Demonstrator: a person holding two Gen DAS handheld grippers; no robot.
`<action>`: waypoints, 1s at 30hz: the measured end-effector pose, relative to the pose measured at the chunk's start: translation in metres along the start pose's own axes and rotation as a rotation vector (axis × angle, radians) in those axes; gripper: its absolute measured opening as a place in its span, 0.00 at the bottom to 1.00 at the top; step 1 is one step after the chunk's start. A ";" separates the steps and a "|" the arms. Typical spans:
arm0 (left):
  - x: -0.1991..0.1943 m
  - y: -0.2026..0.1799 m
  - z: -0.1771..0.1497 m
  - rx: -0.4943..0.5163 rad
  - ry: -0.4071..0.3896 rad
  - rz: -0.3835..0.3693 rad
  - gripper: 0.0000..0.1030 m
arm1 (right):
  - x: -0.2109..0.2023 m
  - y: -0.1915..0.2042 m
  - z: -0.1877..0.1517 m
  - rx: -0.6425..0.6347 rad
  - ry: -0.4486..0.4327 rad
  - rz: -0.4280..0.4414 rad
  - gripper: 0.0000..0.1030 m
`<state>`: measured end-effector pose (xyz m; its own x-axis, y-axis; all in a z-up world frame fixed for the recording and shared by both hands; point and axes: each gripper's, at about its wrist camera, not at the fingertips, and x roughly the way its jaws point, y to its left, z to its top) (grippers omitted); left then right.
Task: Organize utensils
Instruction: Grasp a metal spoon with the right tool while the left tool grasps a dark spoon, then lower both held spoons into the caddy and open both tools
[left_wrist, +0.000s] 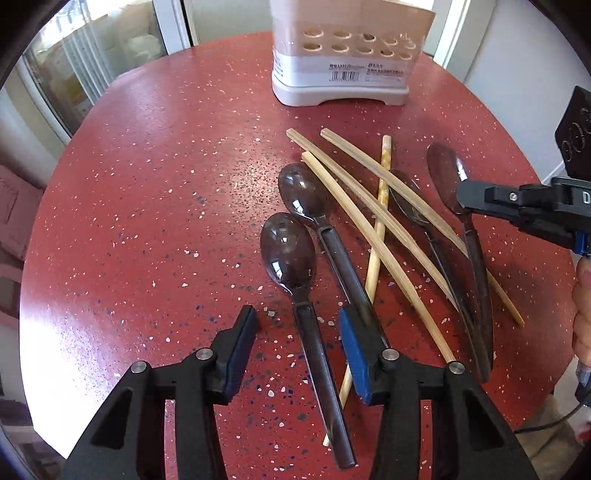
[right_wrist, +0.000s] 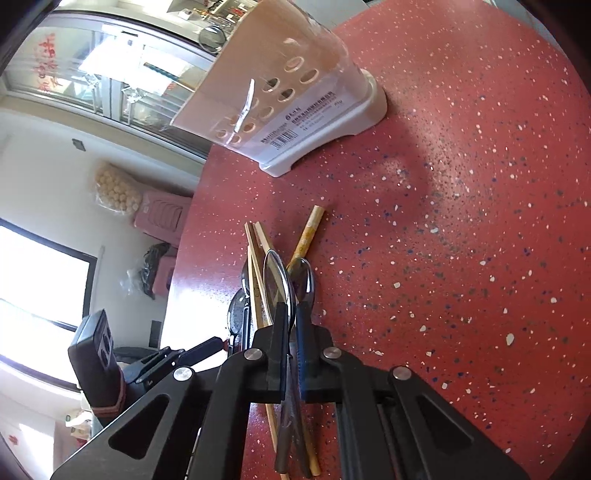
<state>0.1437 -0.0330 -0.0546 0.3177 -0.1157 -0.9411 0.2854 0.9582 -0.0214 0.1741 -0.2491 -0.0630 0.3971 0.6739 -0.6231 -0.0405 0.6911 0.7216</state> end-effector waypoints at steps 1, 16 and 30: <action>-0.001 0.000 0.002 0.006 0.005 -0.003 0.58 | -0.002 0.001 0.000 -0.005 -0.002 0.002 0.04; -0.034 0.012 -0.021 -0.055 -0.172 -0.071 0.40 | -0.026 0.017 -0.002 -0.097 -0.058 -0.028 0.03; -0.108 0.031 -0.024 -0.172 -0.439 -0.134 0.40 | -0.058 0.050 0.000 -0.176 -0.145 -0.046 0.02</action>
<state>0.0970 0.0153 0.0381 0.6502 -0.3048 -0.6959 0.2080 0.9524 -0.2229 0.1493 -0.2536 0.0089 0.5289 0.6049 -0.5953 -0.1734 0.7636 0.6219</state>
